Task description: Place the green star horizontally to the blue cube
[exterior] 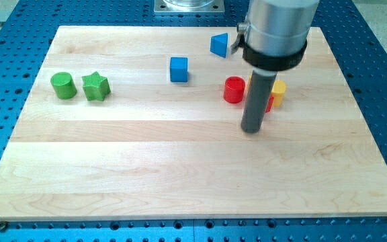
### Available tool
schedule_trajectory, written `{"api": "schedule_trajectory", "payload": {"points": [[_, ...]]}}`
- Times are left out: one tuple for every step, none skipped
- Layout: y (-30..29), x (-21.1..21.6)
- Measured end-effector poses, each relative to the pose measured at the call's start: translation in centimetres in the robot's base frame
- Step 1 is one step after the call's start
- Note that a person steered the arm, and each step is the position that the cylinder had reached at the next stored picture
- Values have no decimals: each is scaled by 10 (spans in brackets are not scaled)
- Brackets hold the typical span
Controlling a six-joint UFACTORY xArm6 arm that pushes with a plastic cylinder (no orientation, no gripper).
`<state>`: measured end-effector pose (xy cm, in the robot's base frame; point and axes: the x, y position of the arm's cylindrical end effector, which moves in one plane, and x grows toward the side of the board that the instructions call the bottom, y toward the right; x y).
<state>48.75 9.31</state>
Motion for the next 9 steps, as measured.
{"api": "schedule_trajectory", "payload": {"points": [[-75,-26],[-133,-70],[-93,-72],[-59,-72],[-48,-71],[-116,-52],[-152,-39],[-152,-46],[-249,-40]]}}
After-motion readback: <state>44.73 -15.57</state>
